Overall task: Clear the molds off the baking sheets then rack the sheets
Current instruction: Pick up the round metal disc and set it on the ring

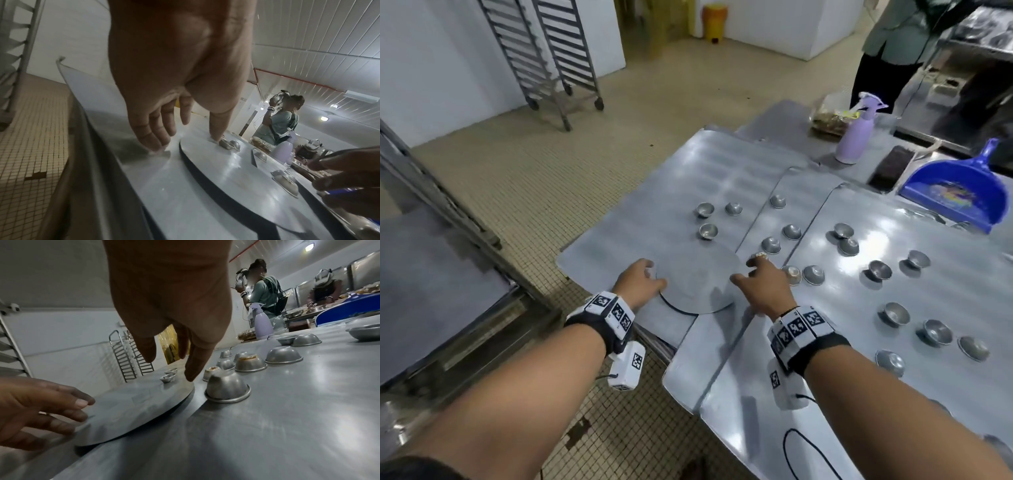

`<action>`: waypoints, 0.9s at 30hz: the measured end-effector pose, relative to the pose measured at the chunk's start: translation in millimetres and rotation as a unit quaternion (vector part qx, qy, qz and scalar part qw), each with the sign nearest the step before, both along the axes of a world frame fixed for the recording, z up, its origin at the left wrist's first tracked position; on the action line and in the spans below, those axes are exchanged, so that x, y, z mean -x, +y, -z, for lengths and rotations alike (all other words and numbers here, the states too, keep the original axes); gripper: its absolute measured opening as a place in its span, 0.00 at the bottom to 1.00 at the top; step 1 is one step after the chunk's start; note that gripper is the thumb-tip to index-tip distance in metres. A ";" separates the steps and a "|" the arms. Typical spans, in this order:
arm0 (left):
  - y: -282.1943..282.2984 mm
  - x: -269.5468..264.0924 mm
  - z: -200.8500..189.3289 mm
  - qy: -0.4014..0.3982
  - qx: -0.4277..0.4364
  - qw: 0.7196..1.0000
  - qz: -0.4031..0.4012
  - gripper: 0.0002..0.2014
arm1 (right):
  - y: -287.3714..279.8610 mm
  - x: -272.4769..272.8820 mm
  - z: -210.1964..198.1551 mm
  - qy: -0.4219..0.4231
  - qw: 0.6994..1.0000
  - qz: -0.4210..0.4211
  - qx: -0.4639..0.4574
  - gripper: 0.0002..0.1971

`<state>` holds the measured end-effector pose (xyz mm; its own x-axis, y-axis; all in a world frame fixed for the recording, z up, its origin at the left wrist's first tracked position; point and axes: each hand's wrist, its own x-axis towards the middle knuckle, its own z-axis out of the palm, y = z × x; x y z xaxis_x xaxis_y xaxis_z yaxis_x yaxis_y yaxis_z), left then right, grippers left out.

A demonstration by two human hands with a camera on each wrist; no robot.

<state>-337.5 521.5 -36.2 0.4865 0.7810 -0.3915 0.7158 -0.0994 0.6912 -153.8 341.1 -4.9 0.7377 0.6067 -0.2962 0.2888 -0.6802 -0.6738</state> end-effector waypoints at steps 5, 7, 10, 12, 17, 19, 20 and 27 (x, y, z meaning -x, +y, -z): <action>17.8 -20.8 7.8 -0.028 0.021 0.999 0.007 0.36 | 26.1 -14.9 13.1 -0.016 0.997 -0.005 0.080 0.27; 25.3 -27.6 10.8 -0.036 0.033 0.999 0.008 0.37 | 35.1 -17.4 17.9 -0.031 0.995 0.001 0.098 0.25; 32.1 -33.0 15.8 -0.038 0.041 0.998 0.004 0.38 | 42.4 -19.6 24.4 -0.037 0.992 -0.004 0.118 0.23; 34.5 -33.5 18.5 -0.038 0.048 0.998 -0.001 0.38 | 43.8 -22.2 30.6 -0.031 0.992 -0.005 0.123 0.23; 38.5 -34.5 21.4 -0.033 0.064 0.997 -0.006 0.35 | 45.5 -29.7 31.8 0.017 0.995 -0.024 0.094 0.22; 36.6 -34.5 19.1 -0.027 0.058 0.998 0.010 0.26 | 45.7 -32.3 31.8 0.028 0.997 -0.032 0.060 0.23; 35.9 -34.3 19.9 -0.033 0.048 0.998 0.017 0.24 | 45.2 -33.1 32.7 0.033 0.998 -0.032 0.038 0.23; 43.0 -26.6 18.8 -0.078 0.051 0.995 -0.034 0.23 | 34.5 -37.8 34.9 0.069 0.995 -0.015 -0.074 0.15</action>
